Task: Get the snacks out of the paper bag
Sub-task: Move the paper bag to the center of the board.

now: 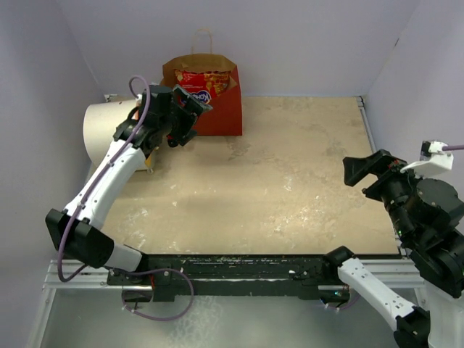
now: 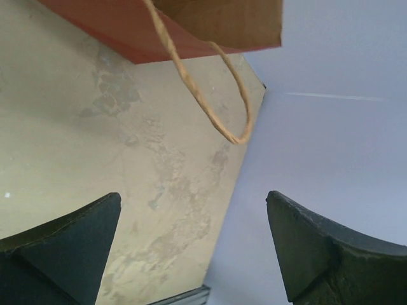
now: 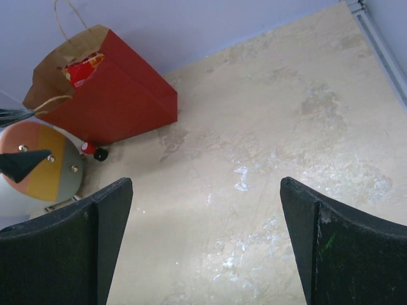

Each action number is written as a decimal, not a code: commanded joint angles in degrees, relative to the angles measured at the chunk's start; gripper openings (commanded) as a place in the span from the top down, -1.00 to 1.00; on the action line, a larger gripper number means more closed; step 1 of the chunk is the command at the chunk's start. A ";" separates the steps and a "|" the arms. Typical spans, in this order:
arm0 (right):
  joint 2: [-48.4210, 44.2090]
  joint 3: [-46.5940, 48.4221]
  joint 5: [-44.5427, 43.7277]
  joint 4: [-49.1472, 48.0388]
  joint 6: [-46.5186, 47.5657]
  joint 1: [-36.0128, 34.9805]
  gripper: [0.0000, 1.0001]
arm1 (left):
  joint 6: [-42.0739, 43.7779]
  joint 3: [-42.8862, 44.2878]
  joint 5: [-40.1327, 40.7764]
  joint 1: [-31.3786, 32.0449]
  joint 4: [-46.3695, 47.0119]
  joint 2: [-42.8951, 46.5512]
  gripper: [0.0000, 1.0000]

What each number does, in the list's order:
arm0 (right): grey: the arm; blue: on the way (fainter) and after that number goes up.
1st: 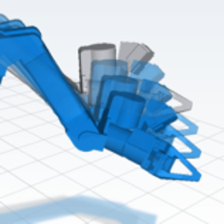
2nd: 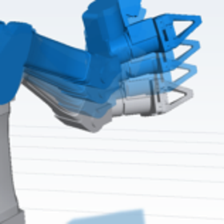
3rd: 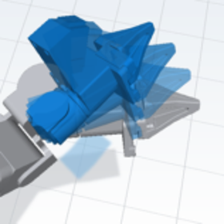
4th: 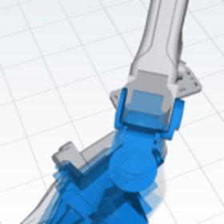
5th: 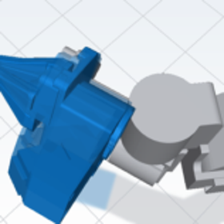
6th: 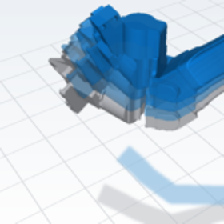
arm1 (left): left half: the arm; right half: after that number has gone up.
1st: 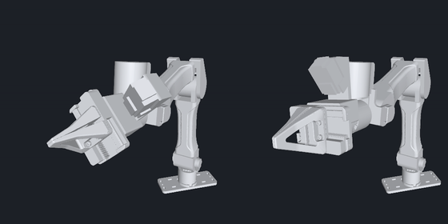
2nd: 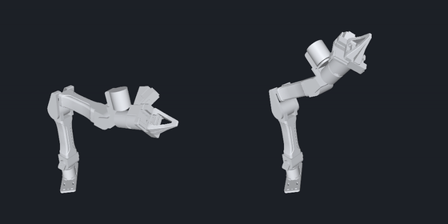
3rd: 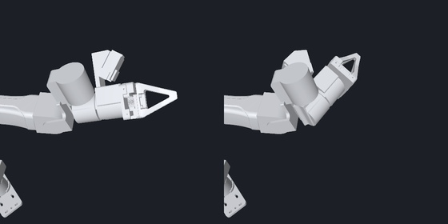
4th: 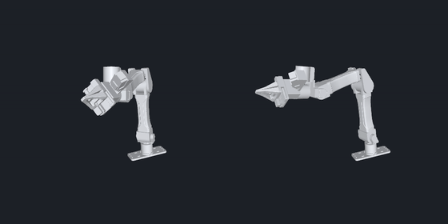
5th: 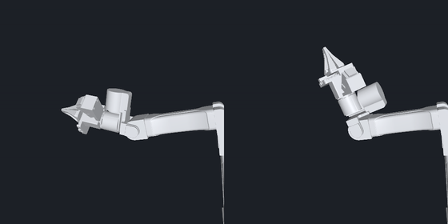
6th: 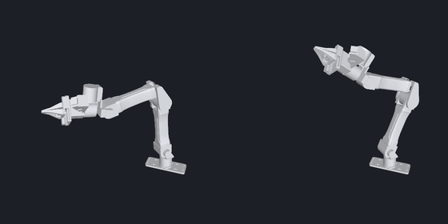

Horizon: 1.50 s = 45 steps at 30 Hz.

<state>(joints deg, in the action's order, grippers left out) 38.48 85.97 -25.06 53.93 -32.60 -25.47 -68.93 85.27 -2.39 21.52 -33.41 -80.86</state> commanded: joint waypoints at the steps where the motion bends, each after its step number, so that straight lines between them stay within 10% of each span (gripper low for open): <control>1: -3.10 0.59 -3.00 -0.56 1.98 0.22 -0.99 | -17.73 0.76 4.30 0.78 3.58 -2.41 -0.98; 13: -4.99 2.21 -5.09 0.16 4.80 0.25 -0.99 | -26.93 10.55 12.10 0.91 0.69 -13.01 -0.87; 31: -6.20 3.63 -5.09 1.48 6.28 0.20 -0.99 | -23.38 14.82 6.45 2.04 8.42 -17.85 0.81; 45: -6.50 3.64 -2.76 2.29 6.24 0.25 -0.99 | -16.91 16.92 -5.81 10.39 14.69 -22.73 0.93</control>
<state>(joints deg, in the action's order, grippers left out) 33.85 87.44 -28.75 56.82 -27.42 -25.10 -88.84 100.38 -2.81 28.38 -23.99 -104.60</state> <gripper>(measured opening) 0.996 0.039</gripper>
